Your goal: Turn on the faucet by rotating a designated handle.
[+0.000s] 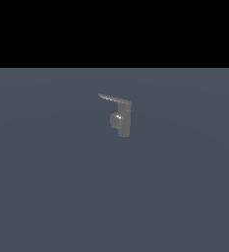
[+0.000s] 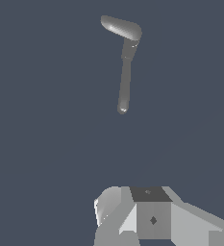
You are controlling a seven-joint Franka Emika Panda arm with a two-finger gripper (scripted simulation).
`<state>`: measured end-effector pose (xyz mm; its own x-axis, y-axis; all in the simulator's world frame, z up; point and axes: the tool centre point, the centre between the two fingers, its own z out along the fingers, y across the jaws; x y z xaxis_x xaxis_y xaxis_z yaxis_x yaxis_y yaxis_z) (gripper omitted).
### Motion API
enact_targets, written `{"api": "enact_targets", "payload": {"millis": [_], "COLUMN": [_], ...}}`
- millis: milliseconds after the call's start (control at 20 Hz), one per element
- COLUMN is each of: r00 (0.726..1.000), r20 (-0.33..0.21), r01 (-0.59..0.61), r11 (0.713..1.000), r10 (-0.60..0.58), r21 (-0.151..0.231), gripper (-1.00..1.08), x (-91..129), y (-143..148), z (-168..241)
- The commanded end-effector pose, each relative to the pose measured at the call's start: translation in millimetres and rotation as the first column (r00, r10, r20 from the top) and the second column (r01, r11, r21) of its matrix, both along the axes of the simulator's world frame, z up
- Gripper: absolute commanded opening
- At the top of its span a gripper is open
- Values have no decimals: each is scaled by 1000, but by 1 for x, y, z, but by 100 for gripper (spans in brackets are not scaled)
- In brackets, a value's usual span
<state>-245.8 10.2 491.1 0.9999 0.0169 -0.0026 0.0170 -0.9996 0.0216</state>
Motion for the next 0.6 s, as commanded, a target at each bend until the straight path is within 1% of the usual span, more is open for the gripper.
{"api": "enact_targets", "payload": {"millis": [0, 150, 400, 550], "r00": [1000, 1000, 1000, 1000], "r20": [0, 0, -1, -1], "r01": [0, -4, -25, -30], "r11": [1000, 1000, 999, 999], "r10": [0, 4, 25, 30], "r21": [0, 7, 35, 38], "gripper": [-100, -100, -100, -100], "x": [0, 1, 3, 2], "y": [0, 1, 3, 3], "z": [0, 0, 0, 0]}}
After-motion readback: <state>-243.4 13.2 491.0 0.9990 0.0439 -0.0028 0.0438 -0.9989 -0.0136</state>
